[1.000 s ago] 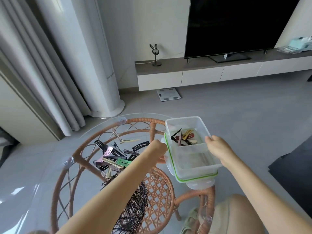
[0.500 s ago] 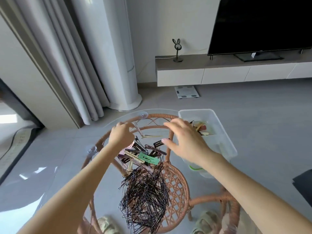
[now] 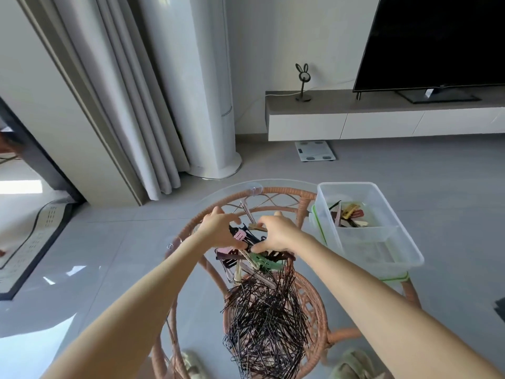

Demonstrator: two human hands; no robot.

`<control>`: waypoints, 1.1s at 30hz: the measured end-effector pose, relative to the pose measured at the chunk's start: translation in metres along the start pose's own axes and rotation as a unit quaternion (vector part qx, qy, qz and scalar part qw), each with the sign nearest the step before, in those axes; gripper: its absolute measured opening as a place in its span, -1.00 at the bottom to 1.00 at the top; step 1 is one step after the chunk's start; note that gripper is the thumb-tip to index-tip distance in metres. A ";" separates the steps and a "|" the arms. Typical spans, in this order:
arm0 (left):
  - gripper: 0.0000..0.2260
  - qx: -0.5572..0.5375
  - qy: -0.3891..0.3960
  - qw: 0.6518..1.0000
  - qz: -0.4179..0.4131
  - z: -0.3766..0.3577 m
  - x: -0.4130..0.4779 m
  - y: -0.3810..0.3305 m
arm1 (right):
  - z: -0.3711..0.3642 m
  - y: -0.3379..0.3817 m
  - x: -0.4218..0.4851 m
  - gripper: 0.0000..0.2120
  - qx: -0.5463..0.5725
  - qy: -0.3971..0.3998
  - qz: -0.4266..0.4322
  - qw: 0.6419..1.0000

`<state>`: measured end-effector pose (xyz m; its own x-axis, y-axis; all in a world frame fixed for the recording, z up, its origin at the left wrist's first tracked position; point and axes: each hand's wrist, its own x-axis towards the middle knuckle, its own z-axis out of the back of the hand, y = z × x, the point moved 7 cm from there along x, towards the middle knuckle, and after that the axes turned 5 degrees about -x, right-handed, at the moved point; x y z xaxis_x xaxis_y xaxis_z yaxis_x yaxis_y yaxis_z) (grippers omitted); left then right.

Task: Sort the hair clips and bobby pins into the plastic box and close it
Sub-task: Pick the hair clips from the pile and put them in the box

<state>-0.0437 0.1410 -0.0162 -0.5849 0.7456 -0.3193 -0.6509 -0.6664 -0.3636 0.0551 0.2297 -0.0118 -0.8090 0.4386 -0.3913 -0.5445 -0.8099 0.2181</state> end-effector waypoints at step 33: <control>-0.90 -0.241 -0.211 0.930 -0.181 0.100 -0.024 -0.169 | 0.164 -0.094 -0.080 -0.78 0.105 -0.274 0.073 0.953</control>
<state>0.0320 0.2349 0.1409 -0.5730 0.7849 0.2357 -0.6097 -0.2161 -0.7626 0.1354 0.3348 0.1457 -0.8421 0.5114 0.1711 -0.4026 -0.8074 0.4314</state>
